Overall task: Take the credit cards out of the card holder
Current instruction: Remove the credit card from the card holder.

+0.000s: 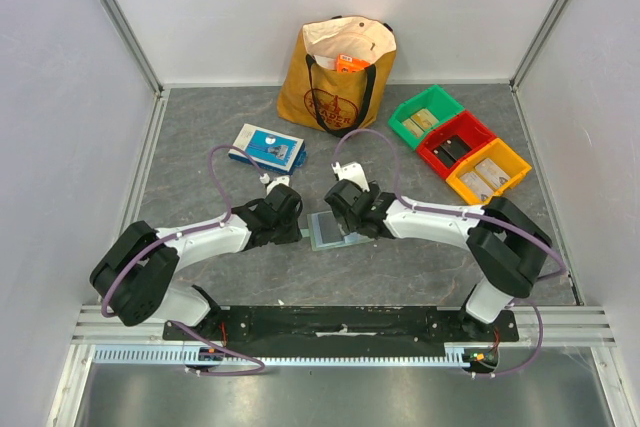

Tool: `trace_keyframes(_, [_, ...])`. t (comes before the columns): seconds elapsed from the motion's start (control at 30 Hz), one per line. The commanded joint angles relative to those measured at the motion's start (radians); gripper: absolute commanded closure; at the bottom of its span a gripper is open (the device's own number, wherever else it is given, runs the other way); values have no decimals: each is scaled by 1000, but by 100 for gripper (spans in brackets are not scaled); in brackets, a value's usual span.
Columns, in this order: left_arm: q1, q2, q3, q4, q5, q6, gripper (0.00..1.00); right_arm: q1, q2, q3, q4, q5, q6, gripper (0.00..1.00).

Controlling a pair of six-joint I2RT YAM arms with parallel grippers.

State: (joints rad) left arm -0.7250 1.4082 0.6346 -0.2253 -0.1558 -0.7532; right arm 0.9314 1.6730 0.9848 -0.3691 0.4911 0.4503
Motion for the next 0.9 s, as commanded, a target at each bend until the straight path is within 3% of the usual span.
trace_keyframes(0.0, [2, 29, -26, -28, -13, 37, 72, -19, -64, 15, -57, 135, -19, 19])
trace_keyframes(0.23, [3, 21, -26, -29, -8, 38, 72, -74, -96, -28, -86, 144, -42, 20])
trace_keyframes(0.43, [4, 17, -21, -29, 1, 40, 72, -78, -189, 46, -159, 139, -61, 21])
trace_keyframes(0.63, [3, 5, -23, -31, 2, 38, 72, -10, -245, 115, -90, -63, -130, 23])
trace_keyframes(0.77, [4, 6, -21, -31, 2, 37, 72, 18, -199, 117, 10, -245, -118, 30])
trace_keyframes(0.87, [4, 5, -23, -31, 6, 37, 72, 26, -138, 109, 62, -295, -95, 34])
